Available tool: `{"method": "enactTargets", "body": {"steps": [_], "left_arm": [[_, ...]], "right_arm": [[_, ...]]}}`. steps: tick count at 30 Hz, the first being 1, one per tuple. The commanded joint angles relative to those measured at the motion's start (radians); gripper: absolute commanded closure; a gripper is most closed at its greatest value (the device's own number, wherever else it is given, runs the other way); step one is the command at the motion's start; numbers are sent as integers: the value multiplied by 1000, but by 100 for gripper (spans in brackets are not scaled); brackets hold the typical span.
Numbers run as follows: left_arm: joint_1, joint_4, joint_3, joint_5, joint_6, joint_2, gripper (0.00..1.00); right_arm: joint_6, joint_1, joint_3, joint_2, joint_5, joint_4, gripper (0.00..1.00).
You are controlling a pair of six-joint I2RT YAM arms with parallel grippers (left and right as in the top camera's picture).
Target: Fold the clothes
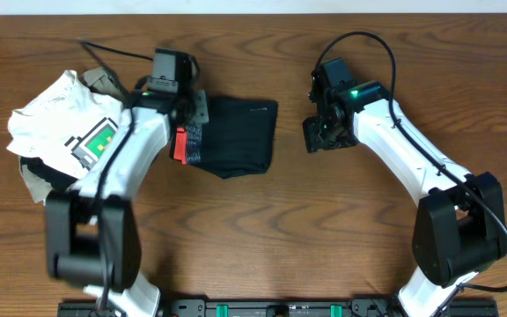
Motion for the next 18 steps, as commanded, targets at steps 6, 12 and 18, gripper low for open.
{"method": "enactTargets", "body": {"steps": [6, 12, 18], "left_arm": [[7, 22, 11, -63, 102, 181, 56], [7, -108, 1, -101, -24, 224, 56], [-4, -359, -2, -80, -241, 224, 58]], "right_arm": [[-10, -3, -4, -3, 6, -20, 42], [-10, -3, -4, -3, 7, -26, 42], [-10, -3, -4, -3, 7, -28, 42]]}}
